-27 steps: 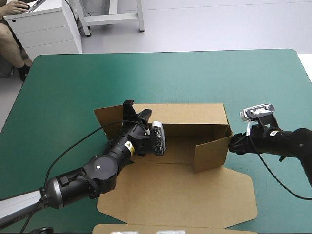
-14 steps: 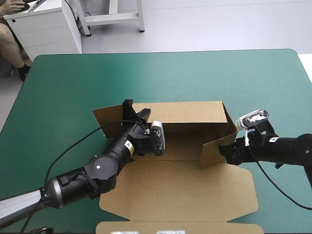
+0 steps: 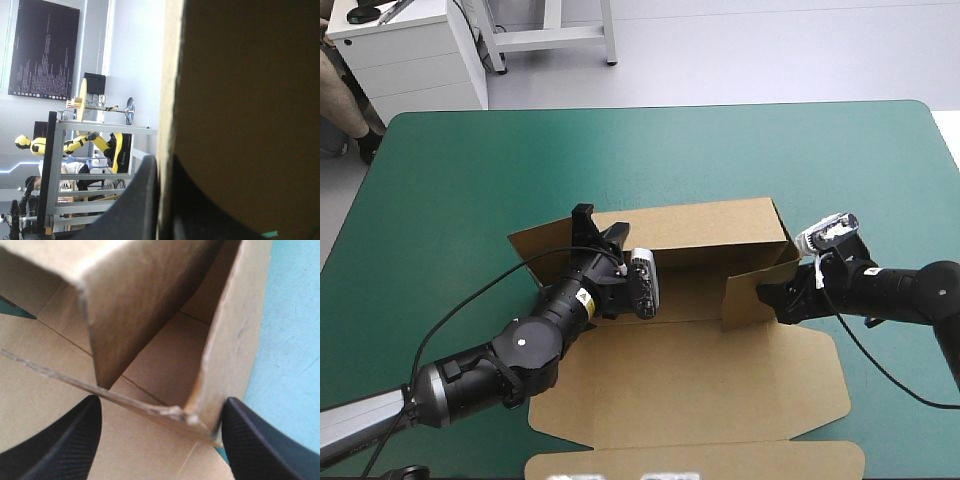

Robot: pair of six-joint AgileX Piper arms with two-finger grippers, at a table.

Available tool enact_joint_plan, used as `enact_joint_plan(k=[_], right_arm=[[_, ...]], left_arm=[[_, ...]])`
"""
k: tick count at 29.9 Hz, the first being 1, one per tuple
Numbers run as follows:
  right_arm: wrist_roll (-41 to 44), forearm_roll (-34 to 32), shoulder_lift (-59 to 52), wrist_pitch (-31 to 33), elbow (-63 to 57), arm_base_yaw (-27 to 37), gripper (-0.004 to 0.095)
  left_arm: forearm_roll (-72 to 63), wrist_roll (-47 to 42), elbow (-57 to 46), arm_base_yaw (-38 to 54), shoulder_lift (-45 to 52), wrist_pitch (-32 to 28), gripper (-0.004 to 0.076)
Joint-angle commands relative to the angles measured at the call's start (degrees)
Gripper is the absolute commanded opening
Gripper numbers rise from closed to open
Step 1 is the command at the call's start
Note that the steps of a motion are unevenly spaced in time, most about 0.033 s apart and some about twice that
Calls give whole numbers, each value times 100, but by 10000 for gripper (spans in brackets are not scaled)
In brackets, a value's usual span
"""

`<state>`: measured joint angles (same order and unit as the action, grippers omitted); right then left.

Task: Fold the box

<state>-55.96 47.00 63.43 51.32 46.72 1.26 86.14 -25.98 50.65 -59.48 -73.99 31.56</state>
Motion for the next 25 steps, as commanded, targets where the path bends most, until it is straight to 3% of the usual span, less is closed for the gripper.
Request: enact_joint_plan(k=[1, 7, 16, 25], right_arm=[[-459, 742, -22, -187, 140, 2, 634], [-880, 897, -22, -297, 140, -126, 634], [-975, 510, -22, -1827, 140, -927, 633], [-1077, 130, 172, -1950, 140, -1035, 471]], left_arm=[[231, -225, 184, -7, 175, -37, -6], [190, -170, 184, -7, 175, -199, -6], [-125, -117, 184, -7, 175, -199, -6], [-402, 209, 174, -7, 175, -459, -6]])
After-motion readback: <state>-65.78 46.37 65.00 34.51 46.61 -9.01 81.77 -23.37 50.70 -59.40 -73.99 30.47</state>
